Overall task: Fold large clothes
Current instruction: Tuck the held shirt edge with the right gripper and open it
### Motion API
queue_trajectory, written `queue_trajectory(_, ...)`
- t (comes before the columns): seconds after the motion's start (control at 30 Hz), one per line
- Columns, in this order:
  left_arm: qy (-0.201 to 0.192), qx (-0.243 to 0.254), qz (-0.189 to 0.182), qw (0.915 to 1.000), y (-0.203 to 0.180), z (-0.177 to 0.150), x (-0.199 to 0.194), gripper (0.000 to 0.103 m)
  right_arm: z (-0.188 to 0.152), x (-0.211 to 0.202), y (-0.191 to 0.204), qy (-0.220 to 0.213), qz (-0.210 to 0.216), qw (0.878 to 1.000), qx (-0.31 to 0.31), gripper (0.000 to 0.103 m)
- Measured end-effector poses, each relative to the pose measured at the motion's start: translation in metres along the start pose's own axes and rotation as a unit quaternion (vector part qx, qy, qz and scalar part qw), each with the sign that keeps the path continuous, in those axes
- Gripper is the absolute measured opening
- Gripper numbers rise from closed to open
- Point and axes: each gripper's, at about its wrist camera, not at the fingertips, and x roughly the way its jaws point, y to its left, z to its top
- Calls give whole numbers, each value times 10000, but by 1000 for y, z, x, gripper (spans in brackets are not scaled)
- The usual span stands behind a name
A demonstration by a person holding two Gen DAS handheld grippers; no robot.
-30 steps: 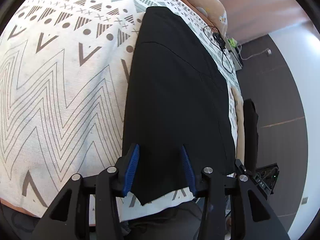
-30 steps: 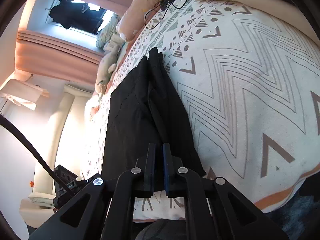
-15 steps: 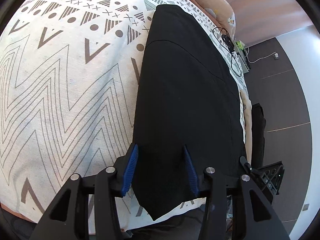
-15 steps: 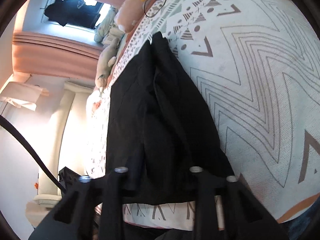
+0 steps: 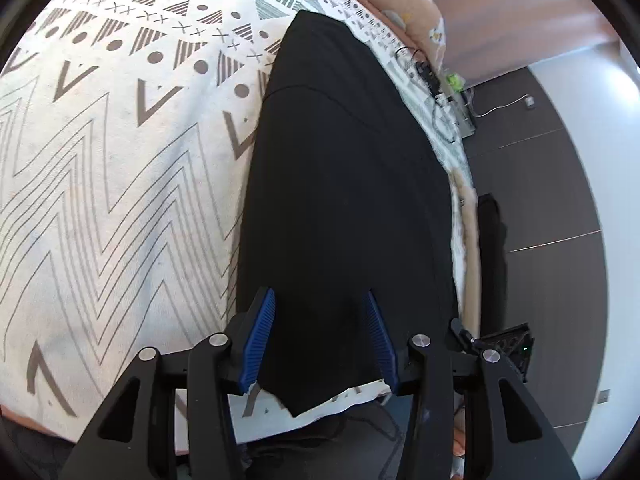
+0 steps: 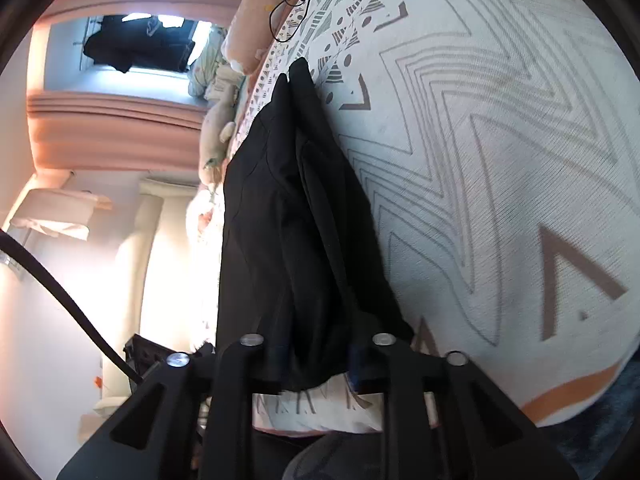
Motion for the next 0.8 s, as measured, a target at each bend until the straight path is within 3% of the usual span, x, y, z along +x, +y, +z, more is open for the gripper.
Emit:
queue_trajectory(0.03,4,-11,-35,10000,1,3,0,49,3,-3,3,-27,-84,9999,-71,46)
queue_trajectory(0.07,-4,-42,-110,9999,4,7,0,52,4,-8,7,-84,-110,9998,-136,64)
queue_trajectory(0.1,-11,-62,-157,9999,5,10,-1,57,6,-12,11,-169,-149,9995,-232,74)
queue_trajectory(0.2,-67,-54,-182,9998,6,21,0,77,16,-15,24,-253,-288,9978,-545,75)
queue_trajectory(0.37,2,-52,-52,10000,11,36,12,78,37,4,29,33,-689,9948,-753,75)
queue_trajectory(0.53,37,44,150,9999,15,52,28,78,62,42,32,652,-925,9888,-971,75)
queue_trajectory(0.8,-25,105,274,9996,17,84,50,77,97,78,42,1066,-736,9833,-1281,75)
